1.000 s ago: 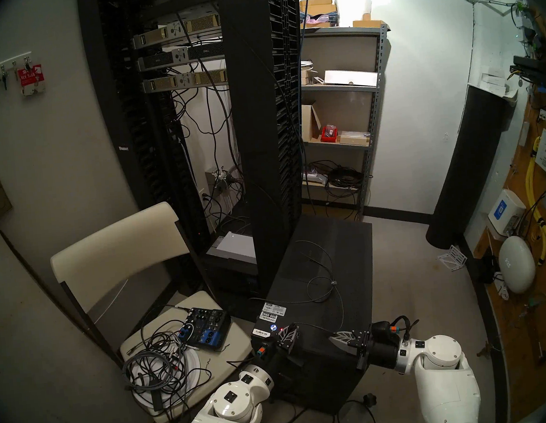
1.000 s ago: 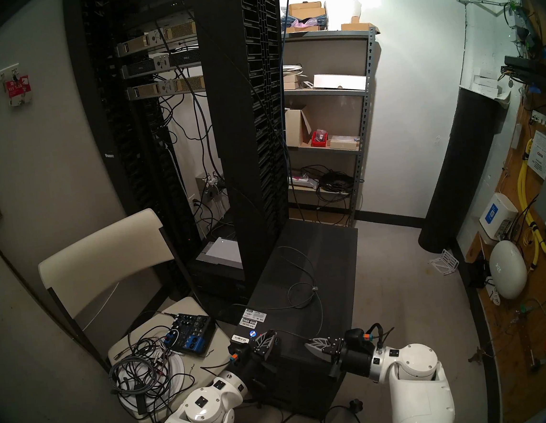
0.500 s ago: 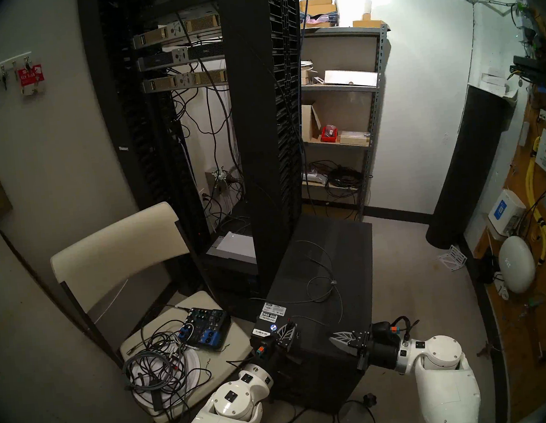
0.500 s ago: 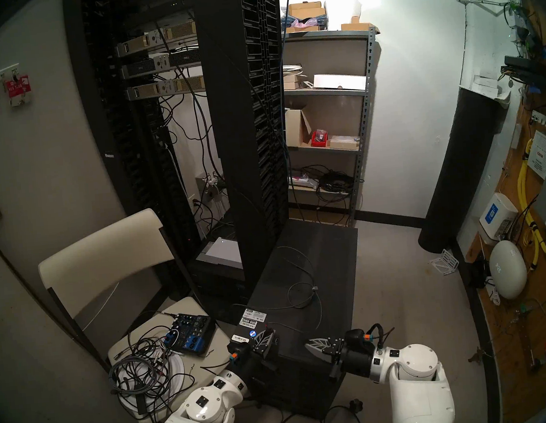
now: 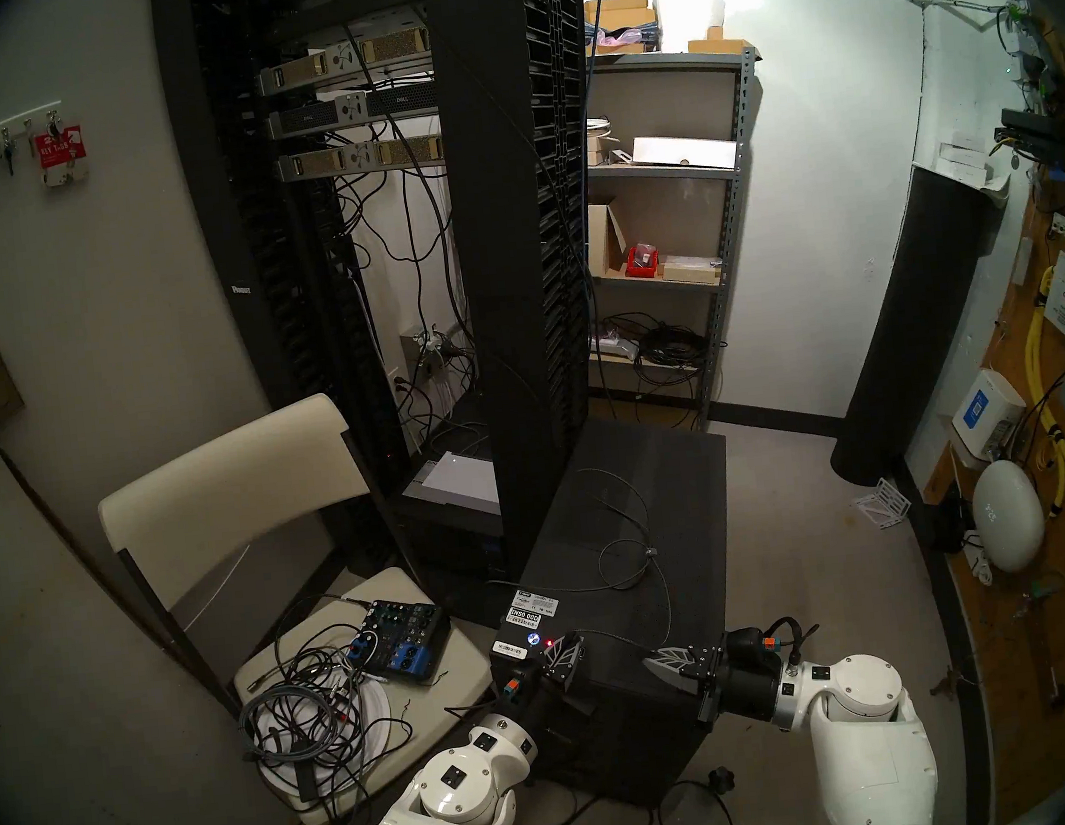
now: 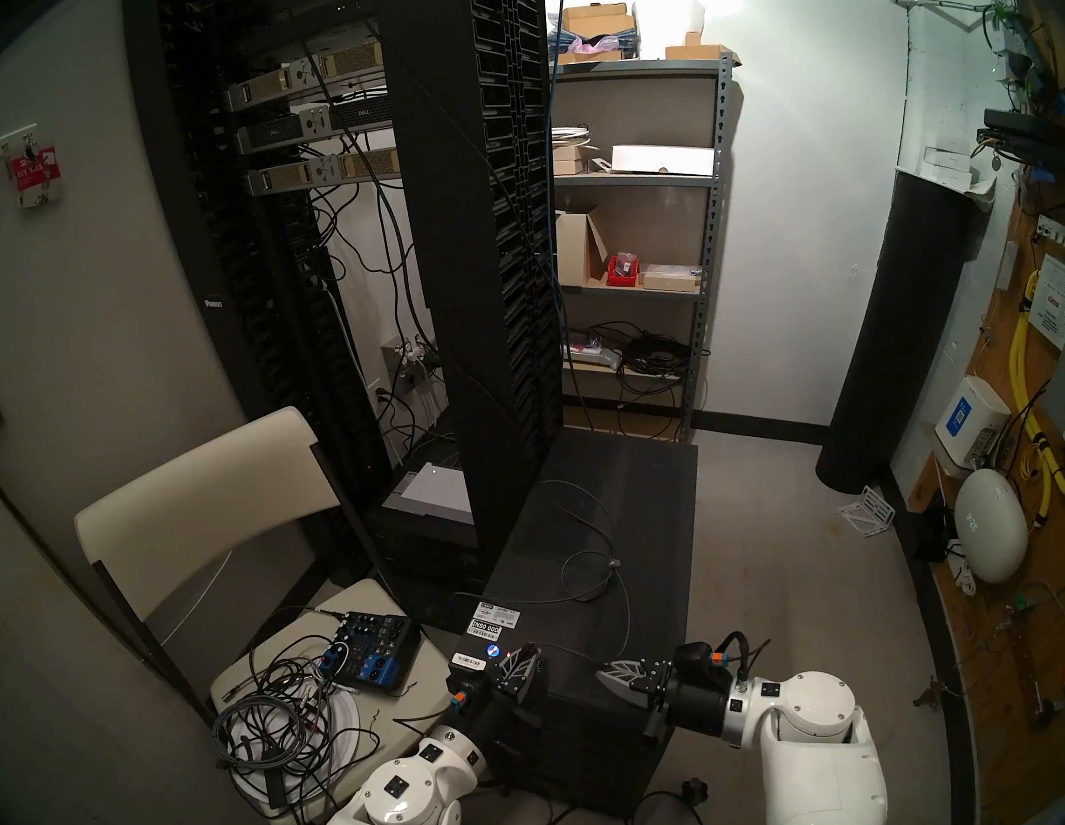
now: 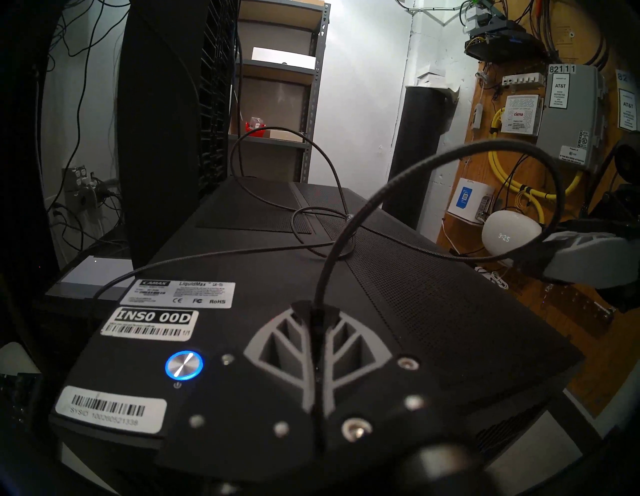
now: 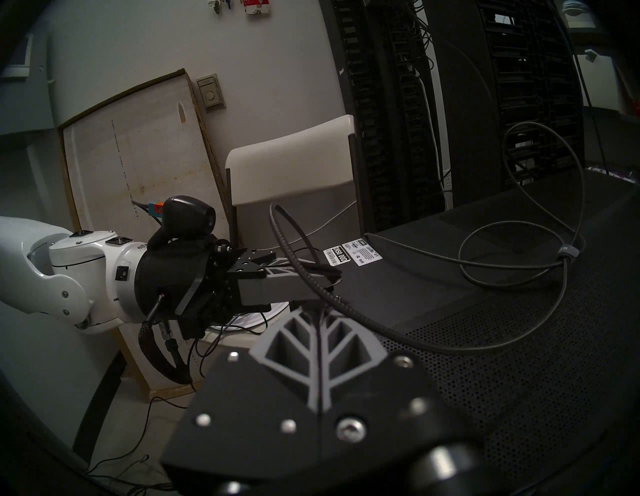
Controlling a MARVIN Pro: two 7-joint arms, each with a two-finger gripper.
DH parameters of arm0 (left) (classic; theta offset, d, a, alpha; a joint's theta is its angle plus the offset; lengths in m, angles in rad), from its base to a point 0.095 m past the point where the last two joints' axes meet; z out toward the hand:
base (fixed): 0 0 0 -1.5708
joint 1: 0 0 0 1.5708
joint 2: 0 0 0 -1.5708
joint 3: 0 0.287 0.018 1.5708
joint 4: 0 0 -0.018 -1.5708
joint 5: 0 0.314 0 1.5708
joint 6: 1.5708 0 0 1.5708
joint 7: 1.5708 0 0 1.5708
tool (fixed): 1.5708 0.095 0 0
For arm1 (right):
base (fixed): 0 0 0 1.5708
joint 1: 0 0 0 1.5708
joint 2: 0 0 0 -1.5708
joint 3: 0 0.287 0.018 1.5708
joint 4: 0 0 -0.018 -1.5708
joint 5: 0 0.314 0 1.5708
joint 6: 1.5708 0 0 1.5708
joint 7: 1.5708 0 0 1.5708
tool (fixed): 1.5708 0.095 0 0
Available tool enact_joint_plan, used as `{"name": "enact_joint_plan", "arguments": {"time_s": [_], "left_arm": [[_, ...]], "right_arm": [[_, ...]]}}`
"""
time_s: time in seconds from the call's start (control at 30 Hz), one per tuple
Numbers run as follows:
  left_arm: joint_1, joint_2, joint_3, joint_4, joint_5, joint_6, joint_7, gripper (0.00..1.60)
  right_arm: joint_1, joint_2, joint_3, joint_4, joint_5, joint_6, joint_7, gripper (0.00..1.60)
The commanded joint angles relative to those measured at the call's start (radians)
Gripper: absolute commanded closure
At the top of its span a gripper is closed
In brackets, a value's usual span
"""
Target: Insert the cable into the workstation's USB slot
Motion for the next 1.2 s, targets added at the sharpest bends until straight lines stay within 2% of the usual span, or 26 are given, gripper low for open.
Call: {"name": "enact_joint_plan", "arguments": {"time_s": [0.0, 0.17, 0.23, 0.3, 0.53, 0.63, 0.73, 0.87, 1.1, 1.17], "left_arm": [[-0.012, -0.006, -0.001, 0.046, 0.012, -0.025, 0.017, 1.6], [-0.024, -0.01, -0.001, 0.073, 0.021, -0.036, 0.038, 1.6], [-0.043, -0.015, -0.004, 0.122, 0.018, -0.055, 0.037, 1.6], [-0.044, -0.016, -0.004, 0.127, 0.017, -0.056, 0.037, 1.6], [-0.019, -0.007, 0.005, 0.072, 0.01, -0.033, 0.041, 1.6], [-0.02, -0.008, 0.004, 0.084, 0.008, -0.042, 0.037, 1.6], [0.01, 0.014, 0.037, 0.005, -0.011, -0.007, 0.058, 1.6], [0.006, 0.017, 0.045, 0.015, -0.02, -0.009, 0.067, 1.6], [0.016, 0.035, 0.074, -0.023, -0.03, 0.02, 0.102, 1.6], [0.003, 0.03, 0.074, 0.019, -0.038, 0.007, 0.1, 1.6]], "right_arm": [[0.006, -0.004, -0.001, -0.014, 0.004, 0.0, 0.001, 1.6], [0.005, -0.005, 0.0, -0.017, 0.002, 0.002, 0.003, 1.6], [0.005, -0.006, 0.001, -0.017, 0.001, 0.002, 0.004, 1.6], [0.006, -0.006, 0.001, -0.017, 0.0, 0.002, 0.005, 1.6], [0.006, -0.008, 0.004, -0.019, -0.002, 0.002, 0.007, 1.6], [0.006, -0.009, 0.005, -0.02, -0.002, 0.003, 0.008, 1.6], [0.006, -0.011, 0.007, -0.021, -0.002, 0.003, 0.009, 1.6], [0.007, -0.012, 0.01, -0.018, -0.003, 0.001, 0.01, 1.6], [0.008, -0.013, 0.013, -0.016, -0.002, -0.001, 0.012, 1.6], [0.007, -0.015, 0.016, -0.018, -0.003, -0.001, 0.012, 1.6]]}}
